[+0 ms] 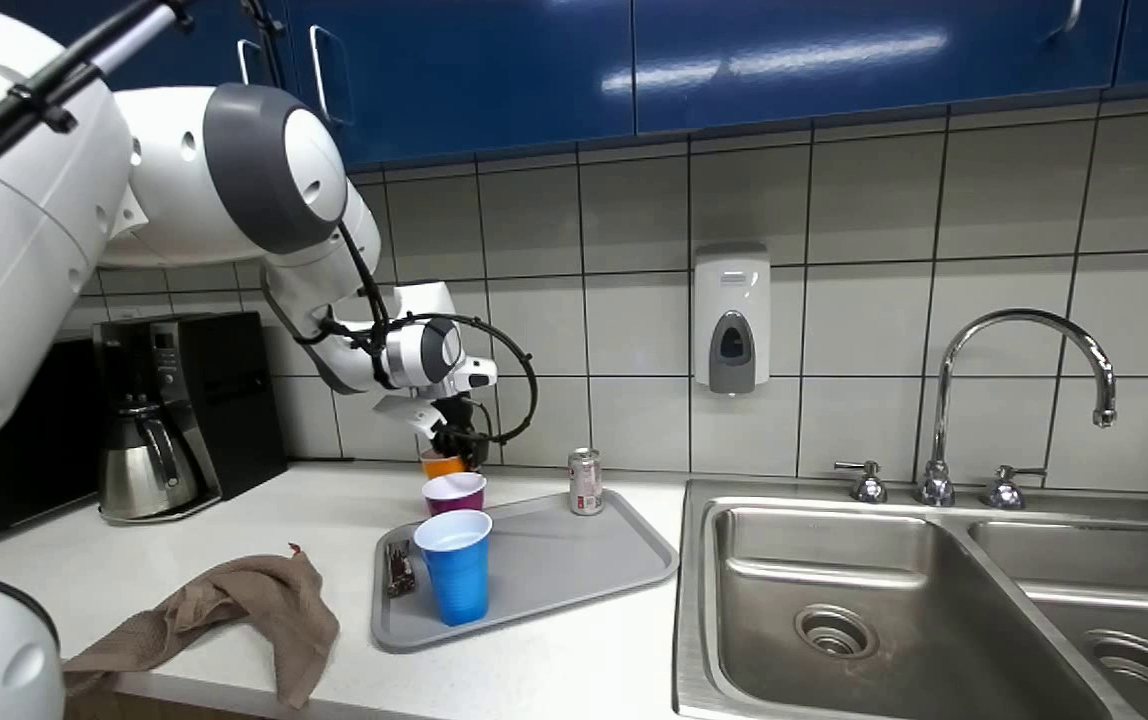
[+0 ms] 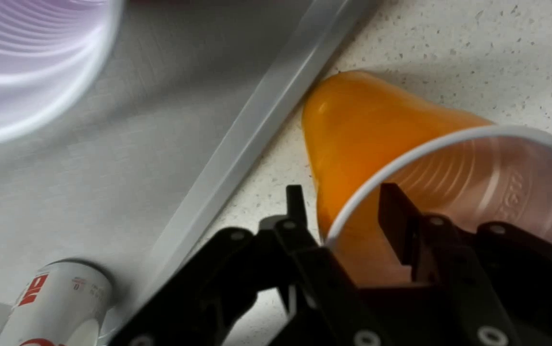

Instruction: Put the plastic cups on the tray

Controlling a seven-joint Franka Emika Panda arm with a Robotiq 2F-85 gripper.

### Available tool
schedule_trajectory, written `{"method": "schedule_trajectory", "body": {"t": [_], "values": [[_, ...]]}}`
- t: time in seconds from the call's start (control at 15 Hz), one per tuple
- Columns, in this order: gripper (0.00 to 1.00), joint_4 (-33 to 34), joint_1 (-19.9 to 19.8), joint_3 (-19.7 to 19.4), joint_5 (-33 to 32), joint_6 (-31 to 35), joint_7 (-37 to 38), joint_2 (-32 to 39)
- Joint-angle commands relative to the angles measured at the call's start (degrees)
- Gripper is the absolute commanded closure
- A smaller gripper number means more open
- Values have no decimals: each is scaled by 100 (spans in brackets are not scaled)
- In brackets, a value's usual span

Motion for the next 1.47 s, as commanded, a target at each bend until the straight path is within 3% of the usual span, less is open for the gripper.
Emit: {"method": "schedule_trajectory", "body": {"t": [0.0, 0.13, 0.2, 1.4], "values": [[86, 174, -18, 39, 136, -267, -213, 53], [99, 152, -13, 33, 127, -284, -213, 46], [100, 129, -12, 33, 125, -286, -215, 35], [100, -357, -422, 80, 527, -59, -615, -693]]}}
